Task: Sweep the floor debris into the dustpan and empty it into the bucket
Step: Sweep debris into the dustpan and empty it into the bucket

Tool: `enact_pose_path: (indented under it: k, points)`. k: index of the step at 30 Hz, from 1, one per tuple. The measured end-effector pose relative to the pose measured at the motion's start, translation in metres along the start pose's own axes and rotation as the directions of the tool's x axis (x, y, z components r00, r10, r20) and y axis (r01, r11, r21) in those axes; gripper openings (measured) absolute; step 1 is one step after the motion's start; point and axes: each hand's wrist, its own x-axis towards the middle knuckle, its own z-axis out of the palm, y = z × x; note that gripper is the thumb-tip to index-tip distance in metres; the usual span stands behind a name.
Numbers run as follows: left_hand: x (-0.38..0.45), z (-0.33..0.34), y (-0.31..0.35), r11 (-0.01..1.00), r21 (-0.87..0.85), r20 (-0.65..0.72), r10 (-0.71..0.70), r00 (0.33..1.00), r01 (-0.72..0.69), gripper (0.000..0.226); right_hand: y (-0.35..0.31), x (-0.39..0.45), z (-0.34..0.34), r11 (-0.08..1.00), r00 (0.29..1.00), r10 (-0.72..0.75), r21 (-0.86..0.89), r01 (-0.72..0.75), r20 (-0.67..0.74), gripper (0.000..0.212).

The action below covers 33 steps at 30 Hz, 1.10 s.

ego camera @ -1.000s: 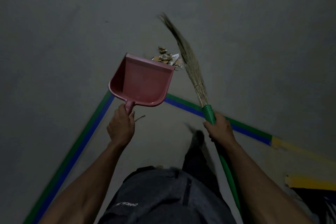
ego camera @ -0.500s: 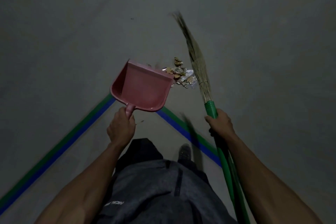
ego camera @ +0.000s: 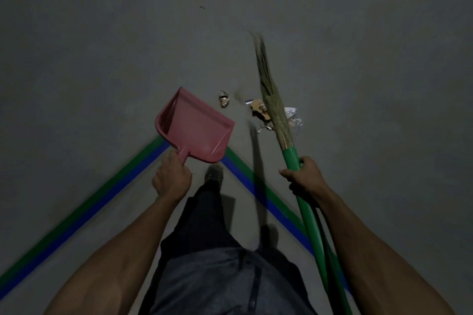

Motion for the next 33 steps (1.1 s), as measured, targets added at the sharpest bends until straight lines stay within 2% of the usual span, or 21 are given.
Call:
enact_pose_path:
  k: [8,12,19,22,24,28,33]
  points:
    - [0.141,0.031,-0.009,0.992,0.122,0.077,0.024,0.997,-0.033,0.022,-0.072,0.098,0.067,0.995,1.000,-0.012,-0.098,0.013,0.007,0.028]
    - [0.196,0.080,-0.022,0.986,0.157,0.098,0.037,0.994,-0.052,0.024,-0.078,0.168,0.111,0.990,0.998,-0.034,-0.139,0.041,0.055,0.021]
    - [0.260,0.160,-0.044,0.975,0.220,0.128,0.009,0.992,-0.037,0.019,-0.056,0.272,0.201,0.952,0.980,-0.111,-0.264,0.153,0.168,0.030]
    - [0.278,0.182,-0.049,0.963,0.267,0.132,-0.008,0.991,-0.028,0.021,-0.041,0.298,0.226,0.971,0.975,-0.088,-0.201,0.130,0.205,0.023]
    - [0.286,0.192,-0.050,0.961,0.274,0.151,0.000,0.989,-0.042,0.024,-0.026,0.310,0.234,0.998,0.979,-0.018,-0.060,0.031,0.204,0.017]
    - [0.296,0.205,-0.046,0.959,0.278,0.156,0.009,0.988,-0.053,0.028,0.005,0.320,0.223,0.974,0.985,0.122,0.177,-0.143,0.126,0.023]
    - [0.301,0.206,-0.035,0.958,0.270,0.175,0.047,0.983,-0.094,0.026,0.027,0.310,0.187,0.945,0.986,0.163,0.284,-0.163,0.023,0.023]
